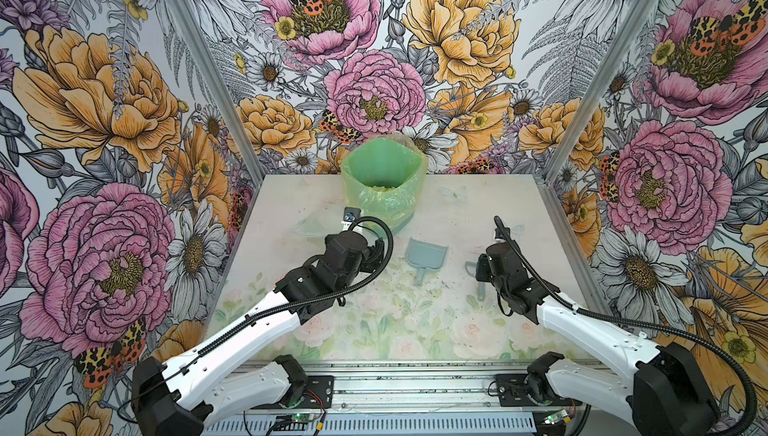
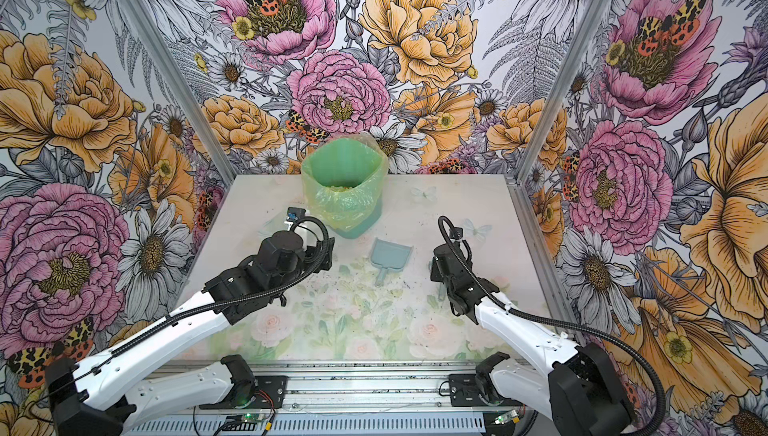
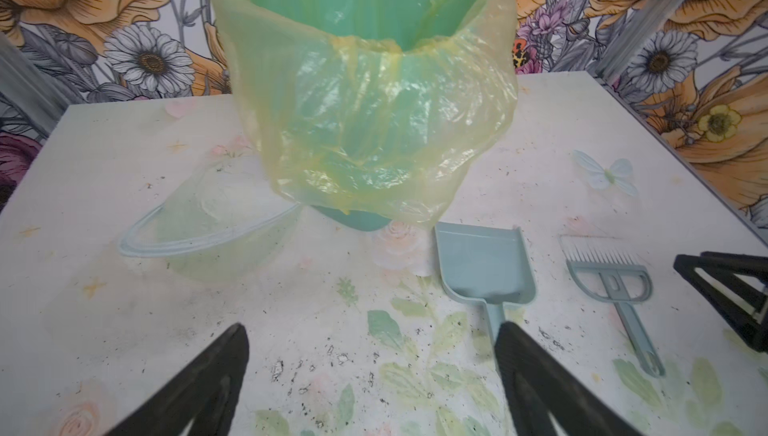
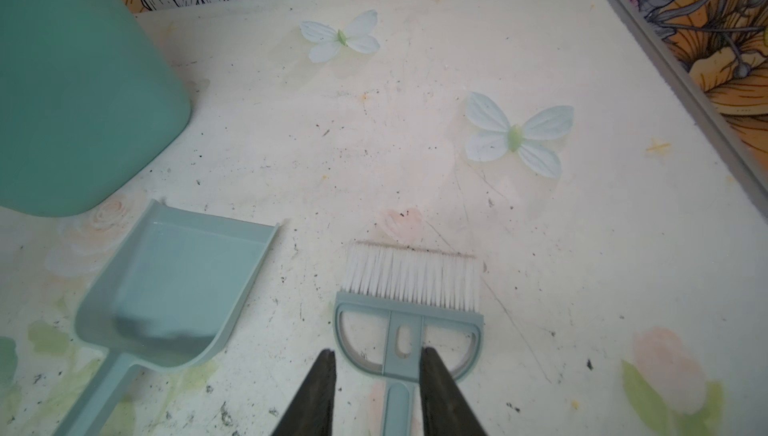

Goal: Sweep away the paper scraps from the table

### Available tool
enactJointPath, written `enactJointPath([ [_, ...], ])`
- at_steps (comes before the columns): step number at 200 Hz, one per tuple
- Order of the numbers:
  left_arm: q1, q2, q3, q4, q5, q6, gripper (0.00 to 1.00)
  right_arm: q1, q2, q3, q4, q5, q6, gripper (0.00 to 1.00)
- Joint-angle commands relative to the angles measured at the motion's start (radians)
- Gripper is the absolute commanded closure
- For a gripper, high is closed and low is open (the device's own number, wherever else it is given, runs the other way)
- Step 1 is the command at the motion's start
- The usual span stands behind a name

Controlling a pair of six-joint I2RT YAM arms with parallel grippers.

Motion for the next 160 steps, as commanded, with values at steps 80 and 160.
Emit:
enactJointPath([
  [80,0.176,-0.113,-0.208,0.255,-0.045,0.244,0.01,-0.039,0.005,0.166,-0.022,0.045,-0.221,0.63],
  [160,0.398,-0.082,-0.334,0.461,0.091,0.325,0.01,-0.183,0.055,0.096,0.184,-0.003,-0.315,0.63],
])
